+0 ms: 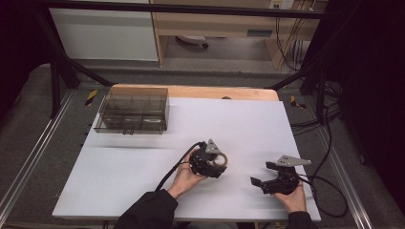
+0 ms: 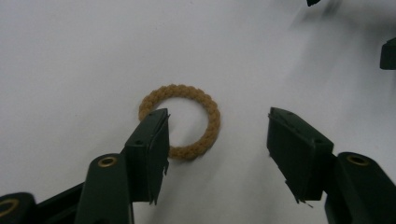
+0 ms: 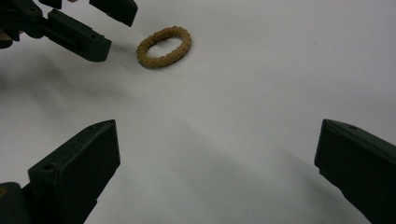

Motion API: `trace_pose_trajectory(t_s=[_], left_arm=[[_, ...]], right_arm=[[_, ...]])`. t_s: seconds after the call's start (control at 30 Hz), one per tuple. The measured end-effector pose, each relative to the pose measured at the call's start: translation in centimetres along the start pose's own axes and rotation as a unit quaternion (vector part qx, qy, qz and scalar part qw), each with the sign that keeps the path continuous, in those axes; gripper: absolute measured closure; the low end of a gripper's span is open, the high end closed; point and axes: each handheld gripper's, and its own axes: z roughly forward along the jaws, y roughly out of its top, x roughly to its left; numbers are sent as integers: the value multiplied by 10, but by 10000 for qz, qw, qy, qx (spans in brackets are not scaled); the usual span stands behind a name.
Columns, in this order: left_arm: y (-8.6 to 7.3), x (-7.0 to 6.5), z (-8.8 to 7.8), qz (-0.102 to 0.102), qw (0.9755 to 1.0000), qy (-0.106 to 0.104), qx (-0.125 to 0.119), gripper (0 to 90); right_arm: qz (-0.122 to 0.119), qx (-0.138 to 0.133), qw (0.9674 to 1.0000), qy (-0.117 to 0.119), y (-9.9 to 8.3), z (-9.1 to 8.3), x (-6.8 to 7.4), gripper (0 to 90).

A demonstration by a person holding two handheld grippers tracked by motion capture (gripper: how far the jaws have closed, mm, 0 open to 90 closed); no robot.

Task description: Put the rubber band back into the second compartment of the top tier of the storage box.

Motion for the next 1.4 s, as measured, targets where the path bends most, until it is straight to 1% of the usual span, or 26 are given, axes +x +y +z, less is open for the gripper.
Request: trace_pose_trajectory(t_s=[0.13,0.2,0.33,0.57,0.63,0.83,1.03,1.17,1.4], left_arm=[[2,0,6,-6,10000,32,37,445],[3,-1,8,5,10000,54,72,480],[4,-2,11,-5,9999,86,68,530],[5,-4,20,34,9997,127,218,598],[5,-4,21,39,9996,137,223,617],[4,-4,27,6,9995,188,266,676],[4,-3,29,6,9994,163,290,749],[4,-3,31,13,9994,154,305,779],[3,-3,32,18,9994,156,310,804]], right_arm=[[8,-2,10000,4,0,0,0,7],[9,-1,10000,3,0,0,0,7],[13,1,10000,5,0,0,0,7],[13,-3,10000,7,0,0,0,7],[14,-4,10000,9,0,0,0,7],[5,-16,10000,9,0,0,0,7],[25,-24,10000,17,0,0,0,7],[11,-17,10000,13,0,0,0,7],[4,-20,10000,8,0,0,0,7]])
